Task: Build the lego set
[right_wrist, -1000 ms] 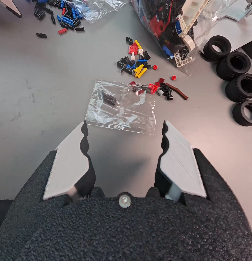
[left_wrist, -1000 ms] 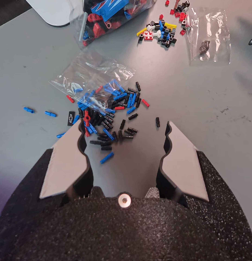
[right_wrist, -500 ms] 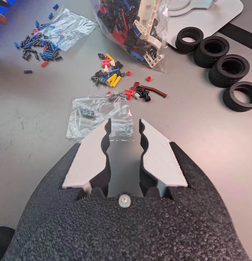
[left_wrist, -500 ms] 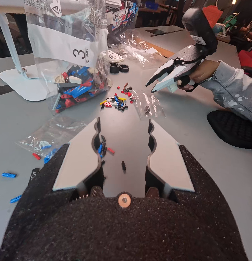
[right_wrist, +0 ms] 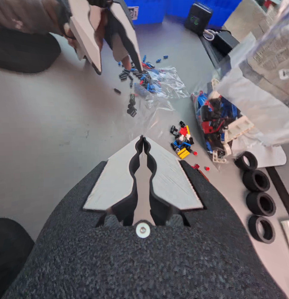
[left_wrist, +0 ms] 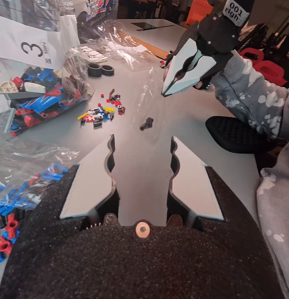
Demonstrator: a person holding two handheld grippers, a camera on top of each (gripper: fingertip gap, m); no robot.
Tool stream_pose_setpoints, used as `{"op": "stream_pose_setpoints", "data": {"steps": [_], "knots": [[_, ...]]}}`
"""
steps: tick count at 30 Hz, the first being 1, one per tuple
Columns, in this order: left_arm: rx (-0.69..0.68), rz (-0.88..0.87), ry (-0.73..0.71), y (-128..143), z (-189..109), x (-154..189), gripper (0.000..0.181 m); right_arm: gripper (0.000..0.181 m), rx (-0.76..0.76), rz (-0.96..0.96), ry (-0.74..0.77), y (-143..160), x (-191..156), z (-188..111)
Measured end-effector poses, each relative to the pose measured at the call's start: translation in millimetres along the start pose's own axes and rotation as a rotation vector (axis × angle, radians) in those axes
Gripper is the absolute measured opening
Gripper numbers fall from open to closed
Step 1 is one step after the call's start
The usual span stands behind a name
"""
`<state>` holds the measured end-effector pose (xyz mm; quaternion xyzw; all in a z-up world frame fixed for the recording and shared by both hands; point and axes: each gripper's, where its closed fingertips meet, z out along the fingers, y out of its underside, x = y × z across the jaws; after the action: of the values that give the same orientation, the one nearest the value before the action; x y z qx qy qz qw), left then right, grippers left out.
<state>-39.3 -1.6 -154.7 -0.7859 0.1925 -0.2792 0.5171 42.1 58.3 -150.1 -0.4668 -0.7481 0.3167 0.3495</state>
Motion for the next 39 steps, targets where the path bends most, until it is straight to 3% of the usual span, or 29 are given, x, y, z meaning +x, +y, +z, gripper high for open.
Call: {"op": "stream_pose_setpoints", "data": {"steps": [4, 9, 15, 19, 23, 25, 27, 29, 32, 39], "knots": [[-0.062, 0.023, 0.155, 7.4, 6.3, 32.2, 0.063, 0.000, -0.055, -0.197, -0.124, -27.3, -34.0, -1.6], [-0.134, 0.099, 0.228, 20.5, 3.4, 52.5, 0.017, 0.000, -0.219, -0.365, -0.257, -25.5, -57.0, -3.2], [-0.159, 0.111, 0.226, 27.9, 9.3, 59.0, 0.002, 0.000, -0.156, -0.392, -0.272, -31.9, -70.8, 4.5], [-0.053, 0.078, 0.212, 10.4, 8.9, 56.0, 0.001, 0.005, 0.045, -0.268, -0.139, -58.3, -50.5, -1.6], [0.089, 0.075, 0.165, -11.1, -4.6, 41.2, 0.000, 0.045, 0.356, 0.038, -0.029, -80.1, -22.5, -30.2], [0.129, 0.082, 0.151, -15.6, -9.3, 36.3, 0.000, 0.053, 0.404, 0.155, -0.023, -65.2, -18.0, -31.0], [0.170, 0.077, 0.163, -20.5, -12.1, 36.6, 0.000, 0.059, 0.358, 0.221, -0.038, -41.1, -23.7, -14.8], [0.179, 0.077, 0.160, -21.1, -10.2, 37.0, 0.000, 0.048, 0.368, 0.246, -0.066, -33.9, -34.6, -0.4], [0.159, 0.096, 0.156, -17.3, -6.7, 40.1, 0.000, 0.003, 0.371, 0.190, -0.092, -36.9, -46.6, 9.0], [0.045, 0.151, 0.182, 1.1, -3.9, 47.8, 0.019, 0.000, 0.379, 0.143, -0.162, -32.9, -60.9, 2.6]]}}
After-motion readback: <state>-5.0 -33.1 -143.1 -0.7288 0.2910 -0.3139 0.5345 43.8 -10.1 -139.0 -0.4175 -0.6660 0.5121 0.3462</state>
